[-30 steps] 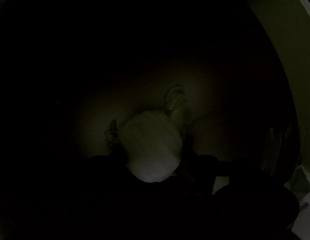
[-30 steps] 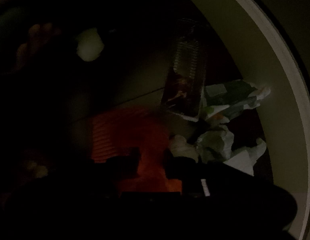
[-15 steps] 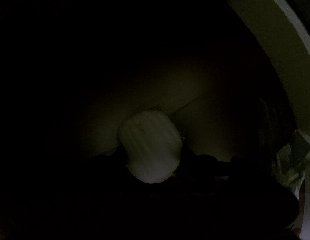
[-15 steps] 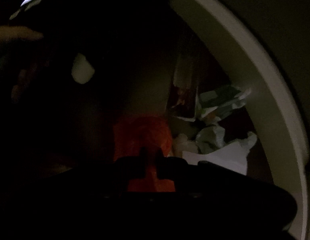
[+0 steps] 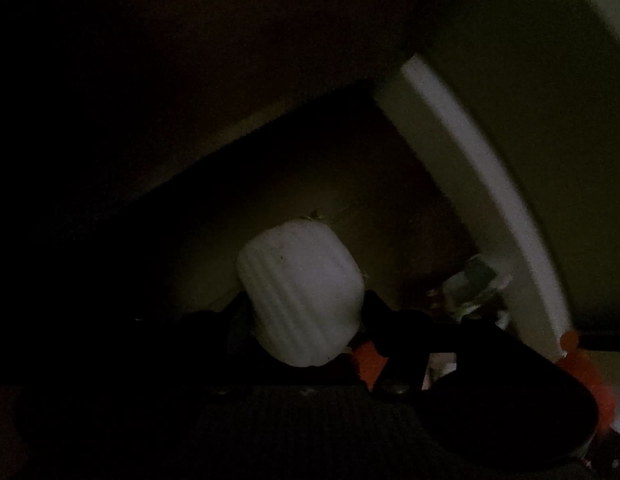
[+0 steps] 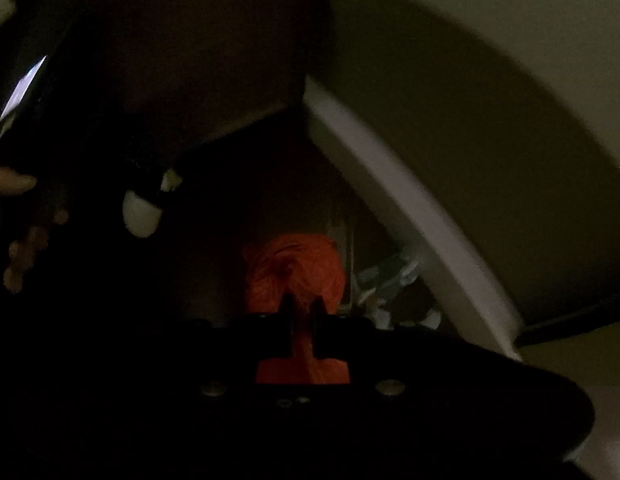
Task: Collect trash
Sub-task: 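Lift both held items up toward the green trash bin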
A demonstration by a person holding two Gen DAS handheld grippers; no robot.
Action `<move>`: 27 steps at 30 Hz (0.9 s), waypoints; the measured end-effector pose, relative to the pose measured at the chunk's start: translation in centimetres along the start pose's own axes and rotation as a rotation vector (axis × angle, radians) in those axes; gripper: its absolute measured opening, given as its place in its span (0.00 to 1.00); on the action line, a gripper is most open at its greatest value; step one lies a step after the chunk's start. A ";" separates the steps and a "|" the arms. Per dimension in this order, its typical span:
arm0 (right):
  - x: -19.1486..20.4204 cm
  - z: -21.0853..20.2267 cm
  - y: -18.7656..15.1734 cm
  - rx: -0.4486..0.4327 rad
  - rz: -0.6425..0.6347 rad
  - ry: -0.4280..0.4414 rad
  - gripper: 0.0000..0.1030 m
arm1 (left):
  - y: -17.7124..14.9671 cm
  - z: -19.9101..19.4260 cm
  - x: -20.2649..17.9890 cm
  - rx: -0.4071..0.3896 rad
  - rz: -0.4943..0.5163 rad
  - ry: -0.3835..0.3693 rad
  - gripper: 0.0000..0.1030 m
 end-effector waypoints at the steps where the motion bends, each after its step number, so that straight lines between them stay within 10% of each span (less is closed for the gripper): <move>1: 0.1 -1.5 0.6 -0.019 0.013 0.001 0.06 | 0.1 -2.0 0.0 -0.020 0.005 -0.010 0.57; 27: 12.3 -35.9 20.7 -0.662 -0.177 0.047 0.06 | 5.7 -46.8 -2.5 -0.624 0.291 -0.234 0.57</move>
Point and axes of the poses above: each gripper's, at about its wrist camera, not at the fingertips, and z roughly the way its jaws point, x to its left, y to its top, the point moved 9 cm from there along z, roughly the way its jaws point, and after that the axes turned 2 degrees about x, right-handed, at the moved point
